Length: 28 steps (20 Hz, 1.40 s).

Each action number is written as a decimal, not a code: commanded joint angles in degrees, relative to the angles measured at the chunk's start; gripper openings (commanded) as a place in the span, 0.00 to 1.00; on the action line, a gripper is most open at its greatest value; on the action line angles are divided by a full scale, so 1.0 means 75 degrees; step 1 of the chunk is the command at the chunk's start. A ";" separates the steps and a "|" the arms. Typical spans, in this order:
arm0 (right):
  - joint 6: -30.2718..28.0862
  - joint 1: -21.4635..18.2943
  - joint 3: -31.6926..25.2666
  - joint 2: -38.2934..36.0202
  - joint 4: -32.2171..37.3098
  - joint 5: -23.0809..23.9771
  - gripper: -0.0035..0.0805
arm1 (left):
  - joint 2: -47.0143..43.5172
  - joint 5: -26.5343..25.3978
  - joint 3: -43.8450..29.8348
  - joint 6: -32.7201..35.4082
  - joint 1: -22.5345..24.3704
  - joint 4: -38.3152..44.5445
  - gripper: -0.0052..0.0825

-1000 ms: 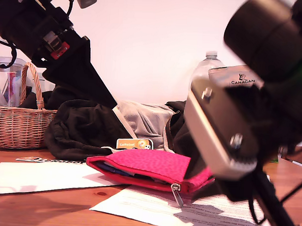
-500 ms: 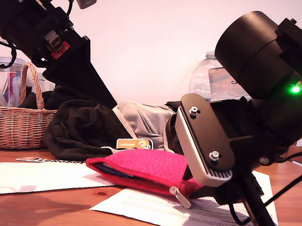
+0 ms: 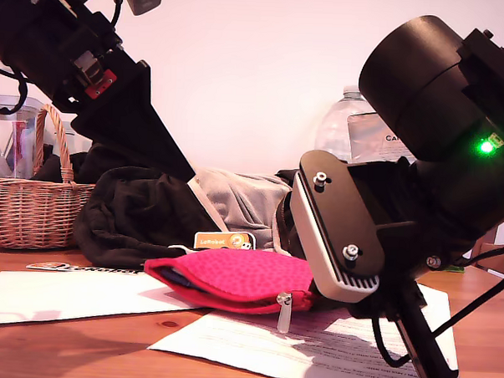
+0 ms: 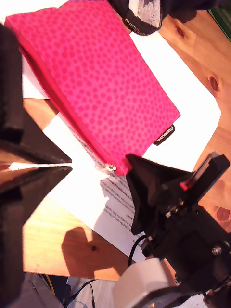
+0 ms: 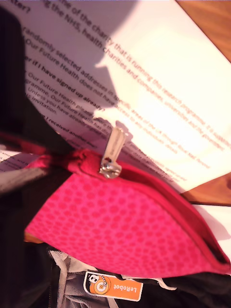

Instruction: Close the zipper in the zip bag in front of you

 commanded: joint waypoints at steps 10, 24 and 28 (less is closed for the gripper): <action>0.0615 -0.0029 0.0131 -0.1093 0.0985 -0.0032 0.03 | 0.0085 -0.0070 -0.0166 -0.0207 0.0029 0.0131 0.03; 0.2707 -0.0420 0.1317 -0.2261 -0.0501 -0.0586 0.03 | -0.0417 -0.2151 -0.0166 -0.1236 -0.0944 0.3034 0.03; 0.3590 -0.0420 0.2247 -0.2288 -0.2279 -0.0848 0.03 | -0.0688 -0.3483 -0.0166 -0.1256 -0.1565 0.2917 0.03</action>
